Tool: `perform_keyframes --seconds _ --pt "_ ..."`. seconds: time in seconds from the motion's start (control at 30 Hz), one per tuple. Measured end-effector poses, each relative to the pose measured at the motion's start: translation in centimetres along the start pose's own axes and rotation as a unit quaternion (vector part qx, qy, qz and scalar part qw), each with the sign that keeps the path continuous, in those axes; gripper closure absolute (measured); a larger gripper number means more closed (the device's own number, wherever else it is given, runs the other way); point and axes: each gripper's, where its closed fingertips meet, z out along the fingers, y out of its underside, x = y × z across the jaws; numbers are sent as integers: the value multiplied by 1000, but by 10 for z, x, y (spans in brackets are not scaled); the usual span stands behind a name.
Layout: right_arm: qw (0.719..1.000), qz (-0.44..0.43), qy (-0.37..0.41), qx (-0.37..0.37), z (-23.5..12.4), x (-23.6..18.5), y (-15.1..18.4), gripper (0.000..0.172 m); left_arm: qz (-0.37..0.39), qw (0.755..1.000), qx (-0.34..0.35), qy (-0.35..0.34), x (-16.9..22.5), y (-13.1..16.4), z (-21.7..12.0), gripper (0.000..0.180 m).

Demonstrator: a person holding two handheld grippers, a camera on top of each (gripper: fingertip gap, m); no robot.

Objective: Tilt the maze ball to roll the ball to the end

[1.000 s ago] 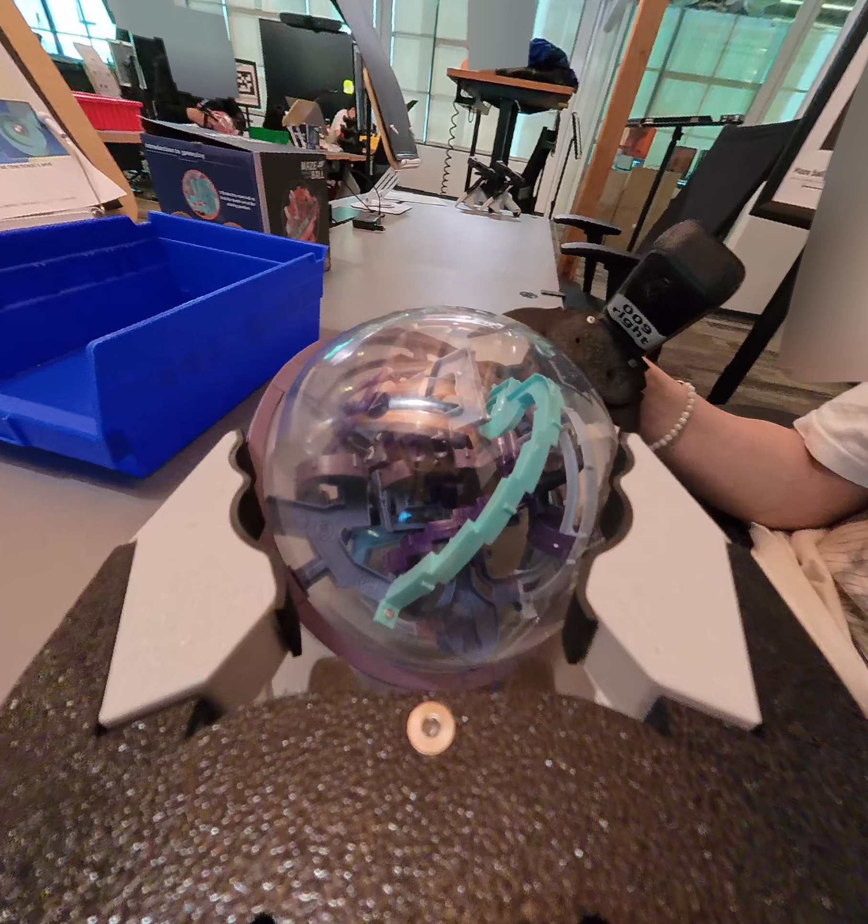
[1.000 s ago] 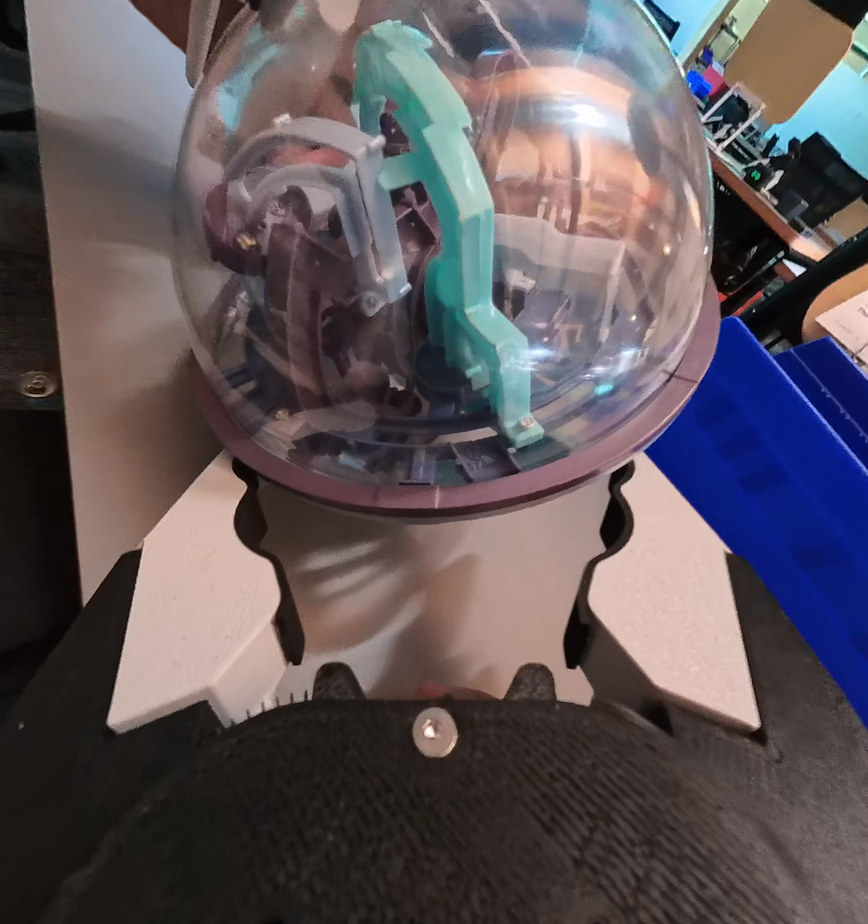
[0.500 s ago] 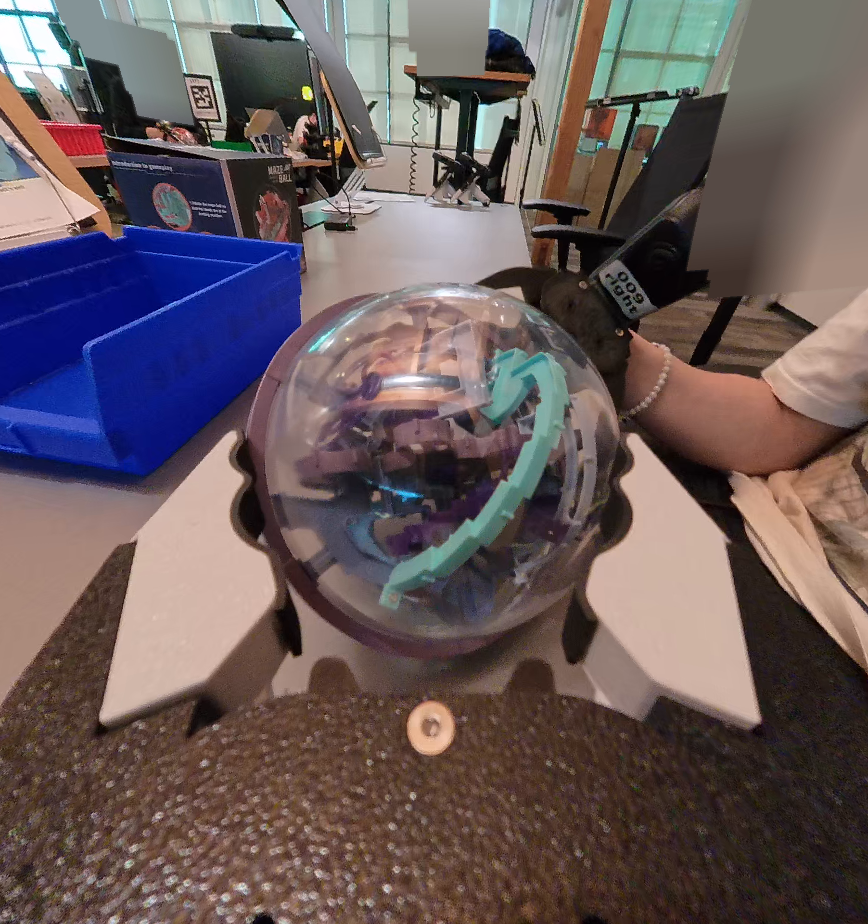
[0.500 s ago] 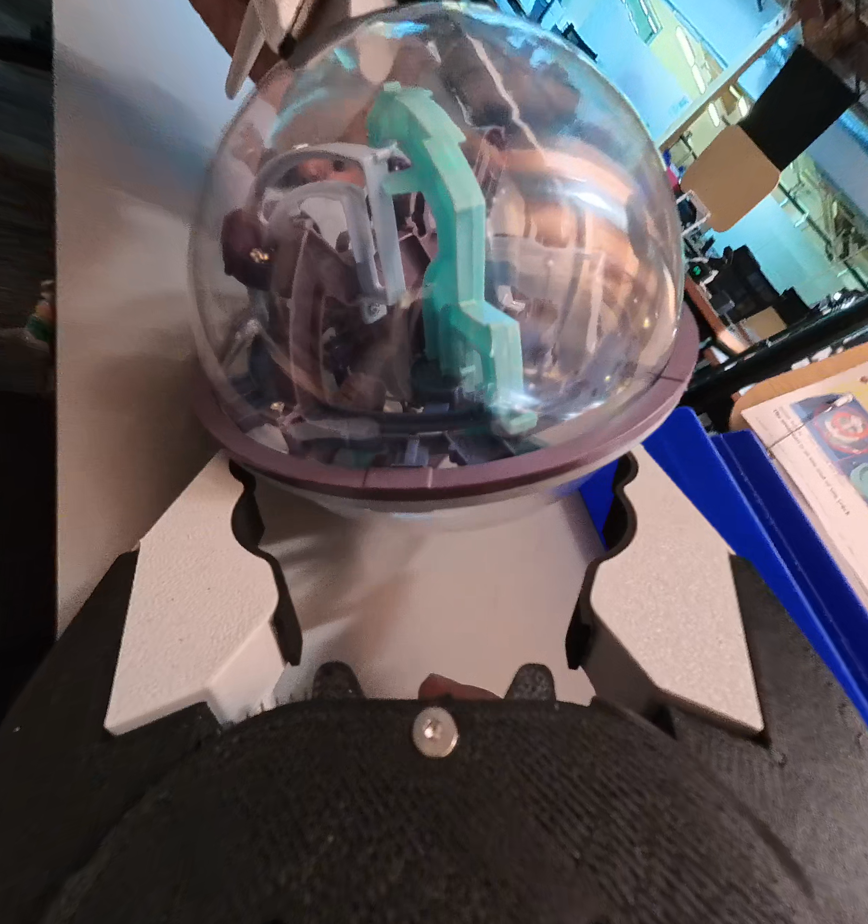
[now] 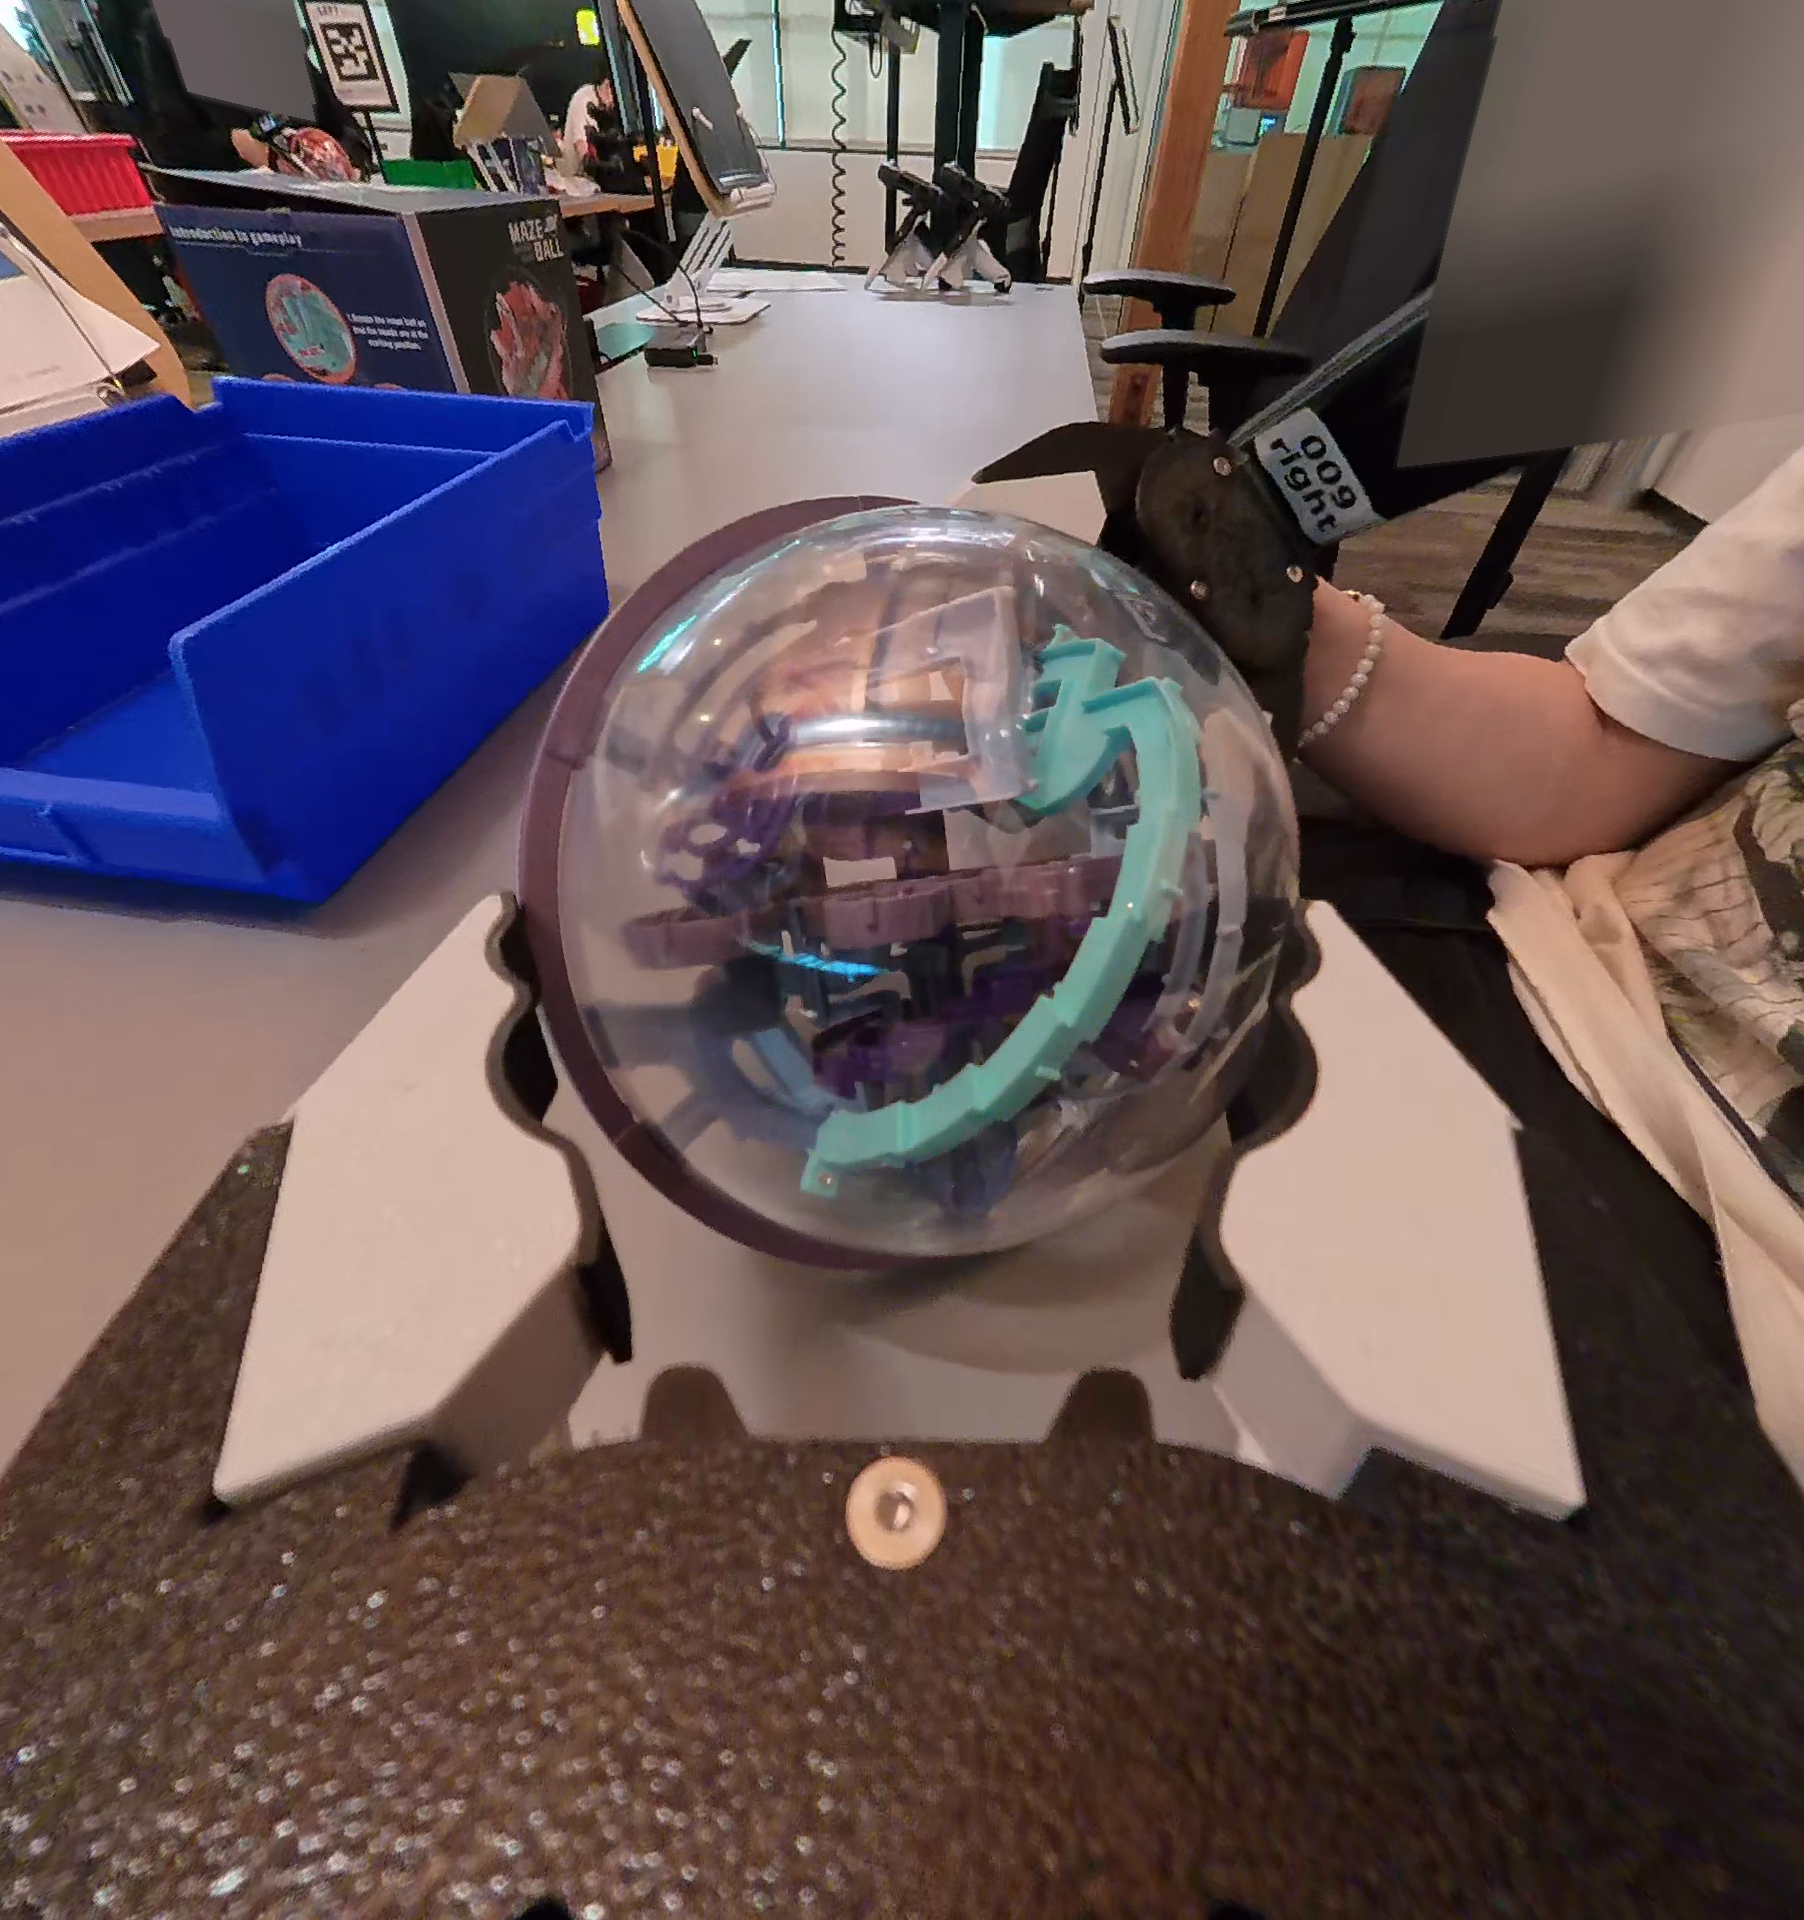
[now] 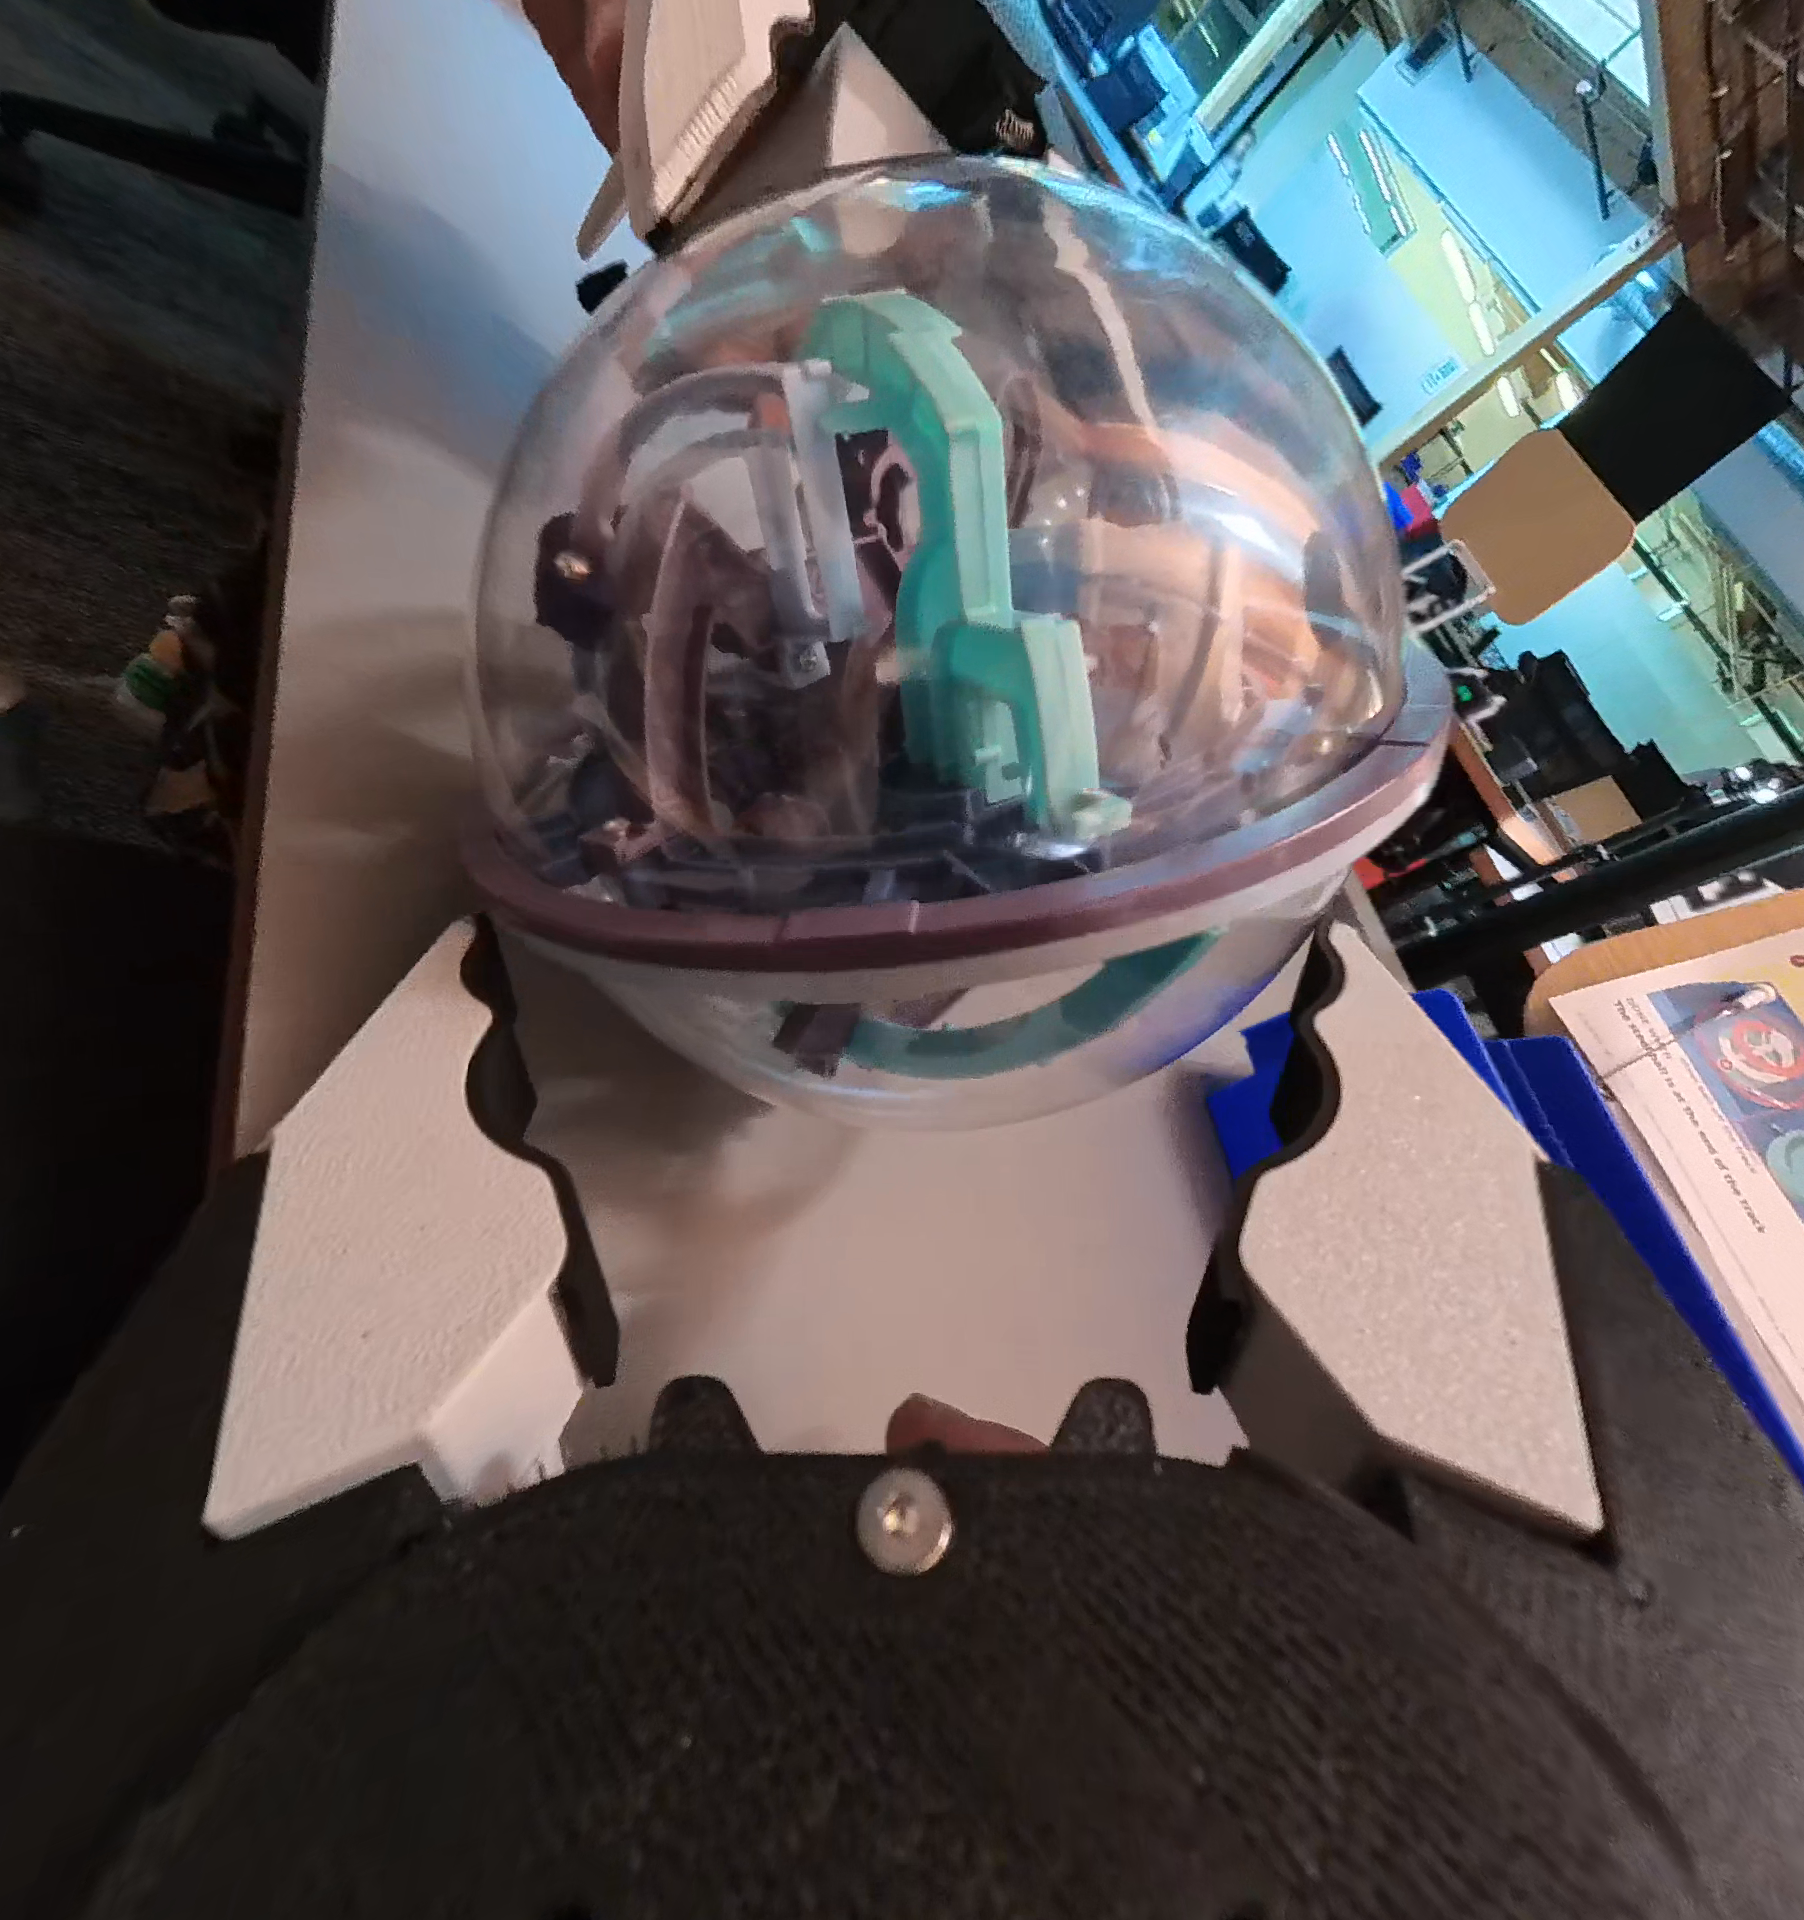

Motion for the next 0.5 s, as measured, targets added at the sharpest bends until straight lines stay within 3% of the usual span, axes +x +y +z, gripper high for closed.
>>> perform_keyframes --seconds 0.13,0.33,0.5 --pt "998 39 -21 34 -2 -4 -10 23 -4 1000 -2 2 0 2 -2 47" --pt "996 47 43 63 9 10 -21 25 -18 999 -30 -4 -4 13 -6 55" --pt "997 42 54 46 15 14 -18 25 -11 999 -37 -22 -10 13 -8 56"
